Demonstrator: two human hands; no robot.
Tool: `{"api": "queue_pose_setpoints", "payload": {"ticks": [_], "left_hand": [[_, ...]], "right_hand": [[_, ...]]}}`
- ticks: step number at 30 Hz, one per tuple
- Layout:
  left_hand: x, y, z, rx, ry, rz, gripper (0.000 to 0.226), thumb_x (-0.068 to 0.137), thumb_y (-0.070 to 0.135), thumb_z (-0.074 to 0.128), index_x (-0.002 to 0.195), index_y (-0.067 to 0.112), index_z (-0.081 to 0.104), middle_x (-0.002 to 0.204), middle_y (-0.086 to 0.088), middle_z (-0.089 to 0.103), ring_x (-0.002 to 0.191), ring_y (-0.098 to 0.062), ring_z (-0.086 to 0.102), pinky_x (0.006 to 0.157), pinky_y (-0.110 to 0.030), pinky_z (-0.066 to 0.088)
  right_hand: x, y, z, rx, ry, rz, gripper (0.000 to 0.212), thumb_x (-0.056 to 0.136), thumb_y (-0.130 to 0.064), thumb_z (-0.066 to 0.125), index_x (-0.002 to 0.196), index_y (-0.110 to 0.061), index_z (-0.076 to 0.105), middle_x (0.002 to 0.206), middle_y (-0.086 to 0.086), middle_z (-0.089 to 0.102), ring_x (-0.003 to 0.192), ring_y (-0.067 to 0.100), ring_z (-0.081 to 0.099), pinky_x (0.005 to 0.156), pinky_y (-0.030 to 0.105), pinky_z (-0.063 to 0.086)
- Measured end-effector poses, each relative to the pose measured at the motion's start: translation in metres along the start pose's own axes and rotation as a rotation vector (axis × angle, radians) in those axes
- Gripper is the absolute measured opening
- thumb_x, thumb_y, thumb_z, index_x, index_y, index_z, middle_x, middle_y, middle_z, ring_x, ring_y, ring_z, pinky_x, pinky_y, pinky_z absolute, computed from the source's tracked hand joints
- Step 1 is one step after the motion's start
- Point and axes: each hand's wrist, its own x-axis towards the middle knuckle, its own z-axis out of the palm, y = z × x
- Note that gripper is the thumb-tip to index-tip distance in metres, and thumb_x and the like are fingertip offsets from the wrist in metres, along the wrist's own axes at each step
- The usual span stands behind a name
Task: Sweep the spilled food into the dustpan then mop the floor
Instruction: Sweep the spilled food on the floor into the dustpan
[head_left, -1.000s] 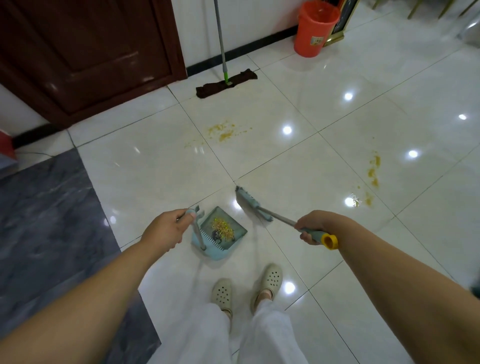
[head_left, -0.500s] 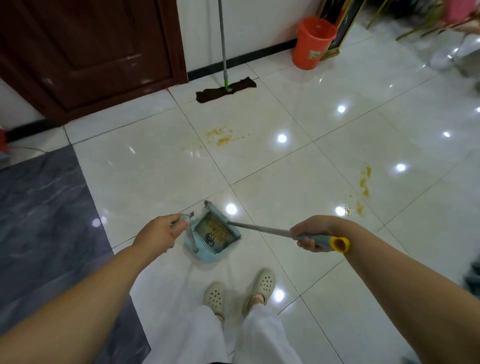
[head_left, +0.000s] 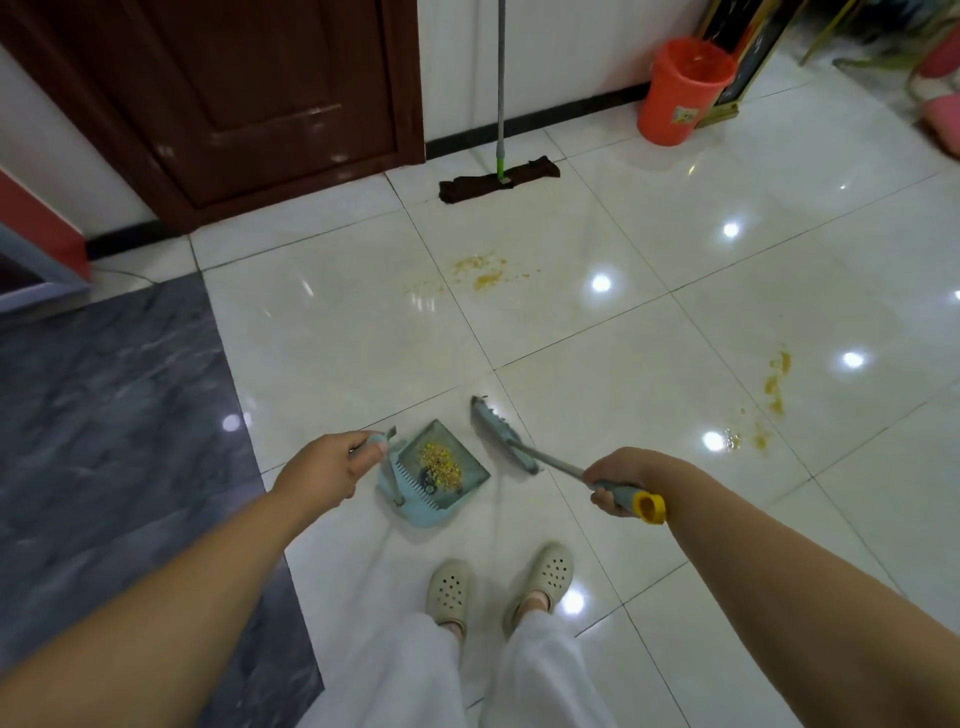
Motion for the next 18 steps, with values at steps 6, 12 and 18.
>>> {"api": "queue_pose_setpoints", "payload": {"ticks": [6,12,18], "left_hand": [[-0.008,-0.004,-0.004,0.033,-0.003,-0.060,0.032,0.097,0.045,0.042,0.111,0.024,0.061,0.061,-0.001,0.052,0.051,-0.016,0.046,0.048,-0.023,0.038],[-0.015,-0.014,-0.007,-0.027,0.045,-0.041,0.017,0.091,0.050,0.051,0.089,0.036,0.061,0.058,0.001,0.052,0.052,-0.018,0.048,0.051,-0.025,0.041],[-0.027,-0.041,-0.022,-0.023,0.104,-0.063,0.019,0.089,0.051,0.053,0.080,0.040,0.065,0.055,0.003,0.049,0.050,-0.016,0.046,0.054,-0.030,0.042]], "right_hand": [[-0.006,-0.003,-0.002,-0.004,-0.135,0.067,0.009,0.093,-0.008,0.050,0.095,-0.005,0.042,0.057,0.010,0.047,0.031,0.010,0.045,0.032,0.015,0.042],[-0.020,-0.019,0.000,-0.055,-0.125,0.050,0.008,0.095,-0.009,0.048,0.090,-0.004,0.044,0.055,0.007,0.047,0.029,0.009,0.044,0.031,0.014,0.042],[-0.014,-0.030,-0.003,-0.003,-0.010,-0.010,0.013,0.097,-0.010,0.047,0.087,-0.002,0.046,0.062,0.011,0.045,0.026,0.011,0.043,0.030,0.013,0.041]]}}
